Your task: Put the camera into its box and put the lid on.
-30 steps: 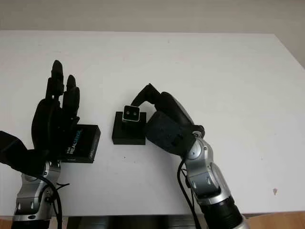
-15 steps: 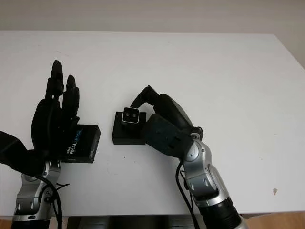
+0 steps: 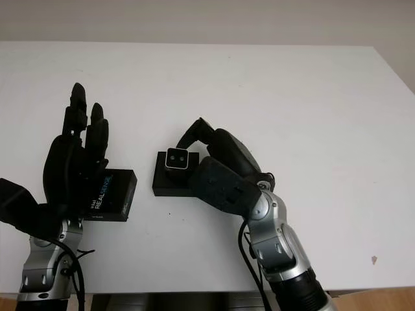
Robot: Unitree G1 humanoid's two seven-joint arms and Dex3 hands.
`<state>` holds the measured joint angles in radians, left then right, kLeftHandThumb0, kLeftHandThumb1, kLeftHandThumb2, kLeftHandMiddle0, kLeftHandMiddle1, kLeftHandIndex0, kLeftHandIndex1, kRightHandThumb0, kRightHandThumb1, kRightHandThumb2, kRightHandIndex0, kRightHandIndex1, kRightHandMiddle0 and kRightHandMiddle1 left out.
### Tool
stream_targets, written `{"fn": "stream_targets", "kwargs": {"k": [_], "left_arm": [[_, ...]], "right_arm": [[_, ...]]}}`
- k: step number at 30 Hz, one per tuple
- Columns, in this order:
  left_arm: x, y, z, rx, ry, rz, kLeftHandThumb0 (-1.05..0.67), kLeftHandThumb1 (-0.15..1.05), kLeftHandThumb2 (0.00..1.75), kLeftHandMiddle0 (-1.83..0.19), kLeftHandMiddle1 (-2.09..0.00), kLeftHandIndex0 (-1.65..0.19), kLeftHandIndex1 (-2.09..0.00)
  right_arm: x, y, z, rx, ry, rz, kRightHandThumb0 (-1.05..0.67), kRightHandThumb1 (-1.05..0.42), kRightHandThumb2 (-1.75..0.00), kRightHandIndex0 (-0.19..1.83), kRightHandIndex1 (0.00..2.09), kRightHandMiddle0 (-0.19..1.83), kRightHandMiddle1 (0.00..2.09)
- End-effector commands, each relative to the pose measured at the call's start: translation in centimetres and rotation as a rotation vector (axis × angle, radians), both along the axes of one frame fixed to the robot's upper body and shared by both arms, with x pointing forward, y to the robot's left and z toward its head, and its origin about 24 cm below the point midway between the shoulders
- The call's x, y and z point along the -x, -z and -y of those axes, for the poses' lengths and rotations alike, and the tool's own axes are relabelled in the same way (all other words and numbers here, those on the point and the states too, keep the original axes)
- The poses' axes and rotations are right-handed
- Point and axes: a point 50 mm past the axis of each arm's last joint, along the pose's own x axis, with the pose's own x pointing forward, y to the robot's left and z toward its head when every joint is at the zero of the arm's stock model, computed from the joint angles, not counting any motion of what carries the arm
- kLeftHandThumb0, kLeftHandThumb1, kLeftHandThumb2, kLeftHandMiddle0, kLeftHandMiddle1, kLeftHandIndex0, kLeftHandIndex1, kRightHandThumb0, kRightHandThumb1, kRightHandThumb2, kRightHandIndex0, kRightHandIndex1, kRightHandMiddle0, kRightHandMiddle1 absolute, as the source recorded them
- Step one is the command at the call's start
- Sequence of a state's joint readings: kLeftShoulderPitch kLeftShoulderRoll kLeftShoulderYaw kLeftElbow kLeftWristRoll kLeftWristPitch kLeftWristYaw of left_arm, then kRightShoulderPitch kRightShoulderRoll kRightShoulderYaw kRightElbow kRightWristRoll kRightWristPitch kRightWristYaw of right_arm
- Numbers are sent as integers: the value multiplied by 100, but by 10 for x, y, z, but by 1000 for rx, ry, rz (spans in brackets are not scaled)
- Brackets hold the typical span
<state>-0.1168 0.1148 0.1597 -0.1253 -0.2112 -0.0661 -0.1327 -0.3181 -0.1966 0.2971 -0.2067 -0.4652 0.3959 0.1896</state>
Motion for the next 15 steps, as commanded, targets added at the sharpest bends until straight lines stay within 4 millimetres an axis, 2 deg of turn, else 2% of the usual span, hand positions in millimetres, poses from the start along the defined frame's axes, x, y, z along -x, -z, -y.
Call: {"fn": "stream_targets", "kwargs": {"k": [1, 15], "left_arm": [[2, -2, 0, -1, -5, 13, -62, 105, 39, 16, -6, 19, -2], [3, -2, 0, -3, -6, 15, -62, 105, 40, 16, -6, 19, -3]], "right_arm": [[1, 1, 0, 0, 1, -4, -41, -105, -13, 37, 9, 33, 209], [4, 5, 2, 25, 1, -9, -41, -105, -16, 36, 8, 34, 209]]}}
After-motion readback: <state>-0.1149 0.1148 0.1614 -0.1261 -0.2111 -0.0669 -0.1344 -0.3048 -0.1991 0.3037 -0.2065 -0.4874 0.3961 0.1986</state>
